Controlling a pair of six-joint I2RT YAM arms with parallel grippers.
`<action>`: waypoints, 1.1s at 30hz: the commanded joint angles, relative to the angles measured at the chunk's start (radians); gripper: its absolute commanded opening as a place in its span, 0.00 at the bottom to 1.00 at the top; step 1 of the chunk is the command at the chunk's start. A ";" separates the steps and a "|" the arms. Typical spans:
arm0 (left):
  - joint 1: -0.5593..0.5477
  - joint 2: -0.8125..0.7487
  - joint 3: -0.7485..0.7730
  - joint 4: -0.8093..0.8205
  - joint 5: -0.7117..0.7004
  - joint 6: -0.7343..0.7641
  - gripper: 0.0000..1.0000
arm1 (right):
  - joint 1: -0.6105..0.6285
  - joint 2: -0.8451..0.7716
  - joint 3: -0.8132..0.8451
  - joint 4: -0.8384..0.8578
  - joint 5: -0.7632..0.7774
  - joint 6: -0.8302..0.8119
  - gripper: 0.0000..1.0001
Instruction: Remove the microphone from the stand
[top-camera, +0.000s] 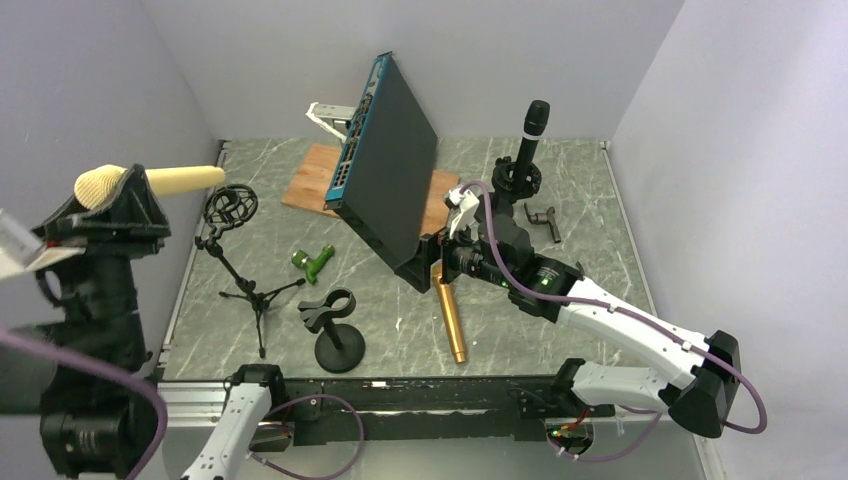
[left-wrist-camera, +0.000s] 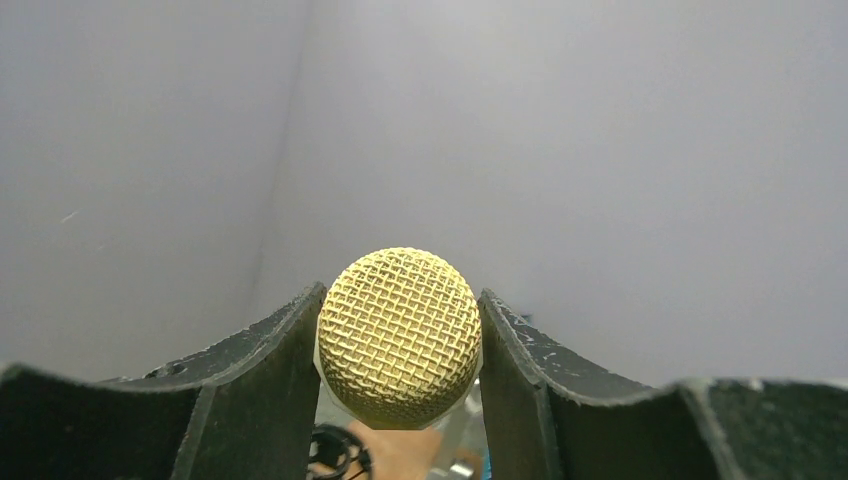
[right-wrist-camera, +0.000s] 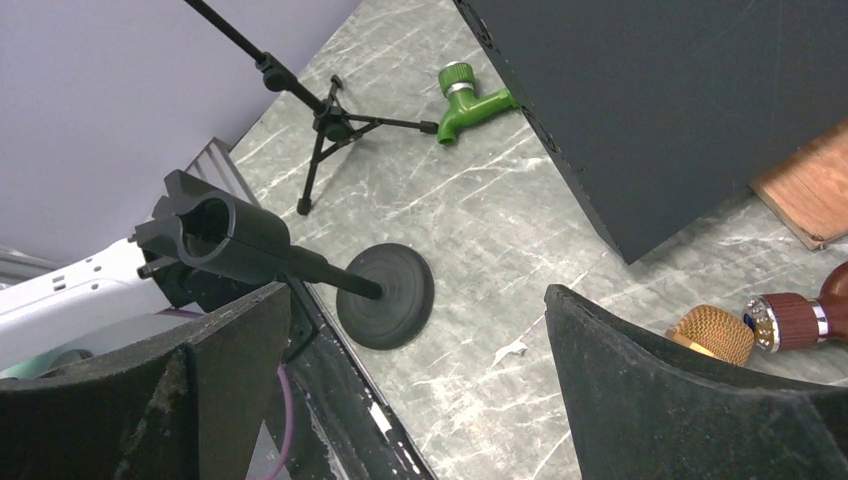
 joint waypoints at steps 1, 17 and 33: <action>0.000 -0.023 -0.017 0.095 0.205 -0.080 0.00 | -0.001 0.007 0.035 0.018 -0.002 0.008 1.00; -0.037 0.292 -0.148 -0.012 1.074 -0.343 0.00 | 0.000 -0.095 -0.033 0.020 0.055 0.001 1.00; -0.689 0.549 -0.391 -0.086 0.465 -0.387 0.00 | -0.003 -0.436 -0.194 0.058 0.330 -0.045 0.99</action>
